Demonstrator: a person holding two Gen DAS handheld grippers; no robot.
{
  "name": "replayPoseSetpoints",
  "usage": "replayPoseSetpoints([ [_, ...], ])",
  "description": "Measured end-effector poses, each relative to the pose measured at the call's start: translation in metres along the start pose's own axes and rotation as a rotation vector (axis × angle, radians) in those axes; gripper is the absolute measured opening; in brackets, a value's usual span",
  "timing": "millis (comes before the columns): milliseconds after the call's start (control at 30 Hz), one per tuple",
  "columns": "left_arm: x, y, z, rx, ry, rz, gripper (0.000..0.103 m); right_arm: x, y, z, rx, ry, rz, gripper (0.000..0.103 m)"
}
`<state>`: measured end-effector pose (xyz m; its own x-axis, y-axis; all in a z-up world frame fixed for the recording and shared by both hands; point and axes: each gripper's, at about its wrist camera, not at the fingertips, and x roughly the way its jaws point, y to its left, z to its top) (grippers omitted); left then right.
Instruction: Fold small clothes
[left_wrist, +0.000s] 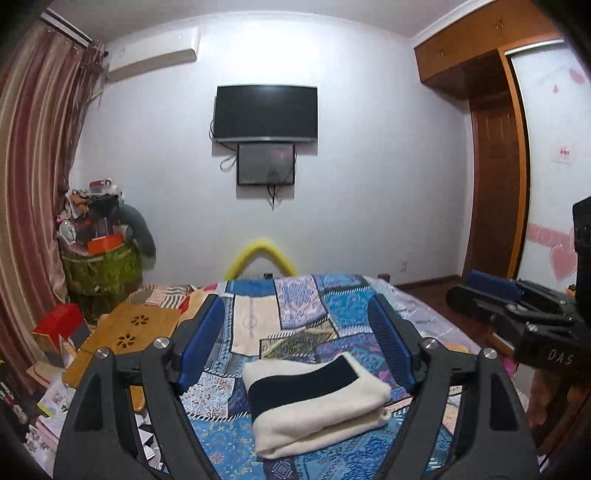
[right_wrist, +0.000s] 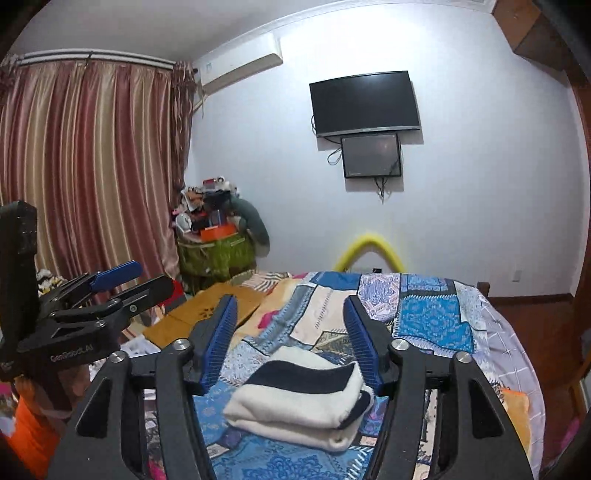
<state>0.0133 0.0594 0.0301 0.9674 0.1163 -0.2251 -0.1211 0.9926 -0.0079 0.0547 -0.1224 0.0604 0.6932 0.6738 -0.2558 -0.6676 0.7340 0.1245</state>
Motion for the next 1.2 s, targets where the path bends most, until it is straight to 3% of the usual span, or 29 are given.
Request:
replayPoseSetpoints([
  [300,-0.017,0.001,-0.002,-0.044,-0.029,0.000,0.102,-0.005,0.002,-0.004,0.017,-0.022,-0.049,0.080],
  [467,-0.017,0.005,-0.007,-0.064,-0.017,0.004,0.103,-0.009,0.000,-0.008,0.028,-0.041,-0.081,0.103],
  [700,-0.010,0.011,-0.011,-0.101,0.008,0.003,0.103,-0.012,0.001,-0.009,0.024,-0.046,-0.095,0.103],
  [1200,-0.010,0.002,-0.017,-0.074,0.011,0.008,0.103,-0.011,-0.002,-0.012,0.041,-0.026,-0.094,0.103],
])
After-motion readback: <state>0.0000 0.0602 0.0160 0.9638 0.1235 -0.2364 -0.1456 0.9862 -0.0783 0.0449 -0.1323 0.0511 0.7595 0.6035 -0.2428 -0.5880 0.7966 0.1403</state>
